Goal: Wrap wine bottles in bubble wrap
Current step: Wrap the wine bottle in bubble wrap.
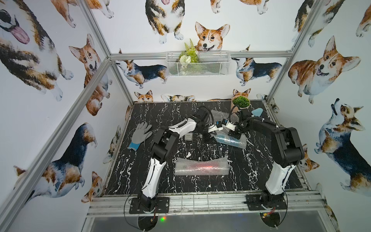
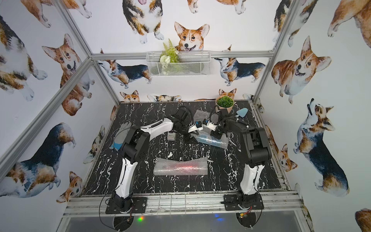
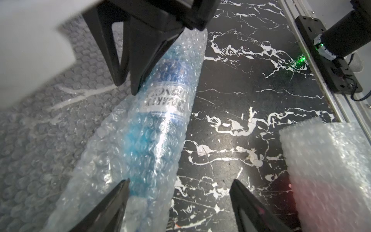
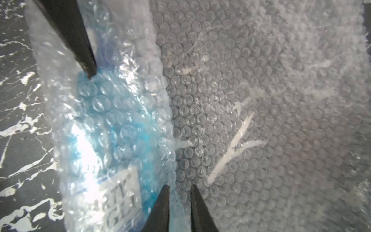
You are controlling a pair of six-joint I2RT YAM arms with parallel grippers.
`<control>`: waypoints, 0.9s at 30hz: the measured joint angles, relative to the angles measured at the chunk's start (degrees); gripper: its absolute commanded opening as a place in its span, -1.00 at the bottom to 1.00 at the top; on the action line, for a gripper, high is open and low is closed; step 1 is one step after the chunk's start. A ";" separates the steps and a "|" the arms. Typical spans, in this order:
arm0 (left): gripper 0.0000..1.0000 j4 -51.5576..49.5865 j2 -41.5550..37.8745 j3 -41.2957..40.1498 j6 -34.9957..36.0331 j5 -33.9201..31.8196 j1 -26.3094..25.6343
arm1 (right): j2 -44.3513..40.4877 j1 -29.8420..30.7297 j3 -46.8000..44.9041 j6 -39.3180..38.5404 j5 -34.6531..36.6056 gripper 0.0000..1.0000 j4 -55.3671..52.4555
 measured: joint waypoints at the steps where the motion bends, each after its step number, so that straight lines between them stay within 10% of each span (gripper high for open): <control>1: 0.62 0.04 -0.35 -0.52 0.24 -0.39 -0.09 | 0.07 0.02 -0.20 0.11 -0.20 -0.60 -0.02; 16: 0.63 3.37 -4.15 -5.03 2.01 -5.20 -1.62 | 0.72 1.51 -1.53 0.09 0.11 -0.57 -2.86; 27: 0.63 1.95 -0.07 -0.07 1.49 -4.15 -1.90 | -4.57 -1.49 -0.07 4.44 3.17 -0.12 -1.53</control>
